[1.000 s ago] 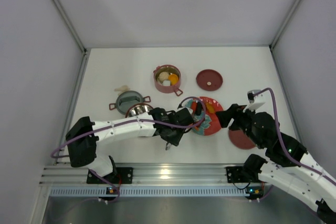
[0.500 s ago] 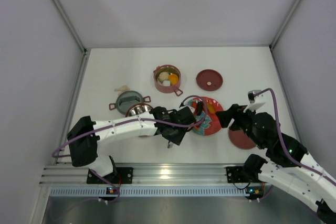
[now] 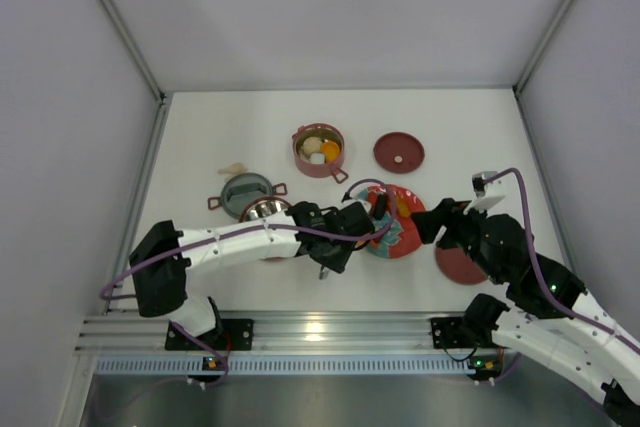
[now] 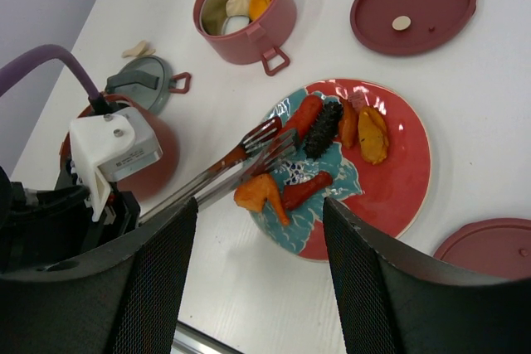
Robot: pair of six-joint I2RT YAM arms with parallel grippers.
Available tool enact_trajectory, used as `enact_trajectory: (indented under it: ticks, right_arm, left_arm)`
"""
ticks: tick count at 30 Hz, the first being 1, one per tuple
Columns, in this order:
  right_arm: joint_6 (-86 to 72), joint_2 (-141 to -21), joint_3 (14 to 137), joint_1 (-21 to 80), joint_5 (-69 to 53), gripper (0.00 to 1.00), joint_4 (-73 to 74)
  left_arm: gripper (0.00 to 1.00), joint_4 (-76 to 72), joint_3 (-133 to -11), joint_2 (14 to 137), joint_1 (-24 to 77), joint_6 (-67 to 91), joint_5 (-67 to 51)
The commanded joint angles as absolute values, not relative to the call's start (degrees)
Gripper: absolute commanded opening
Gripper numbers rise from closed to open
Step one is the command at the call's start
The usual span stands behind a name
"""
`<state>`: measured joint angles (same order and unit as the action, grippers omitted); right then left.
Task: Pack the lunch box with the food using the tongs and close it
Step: Pick up the fake food from the plate.
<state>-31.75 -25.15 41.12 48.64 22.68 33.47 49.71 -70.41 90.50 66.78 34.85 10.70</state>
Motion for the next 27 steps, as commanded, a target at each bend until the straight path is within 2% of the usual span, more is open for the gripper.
enact_trajectory:
  ticks: [1,27]
  right_arm:
    - [-31.73,-25.14,41.84,49.57,23.2,0.62,32.26]
    - [-31.82,-27.77,42.36,49.57,22.85,0.61,31.73]
  left_arm:
    - [0.16,48.34,-73.65,87.28,66.88,35.42,13.53]
    - [0.1,53.61,-74.79,77.96,66.88,35.77,15.56]
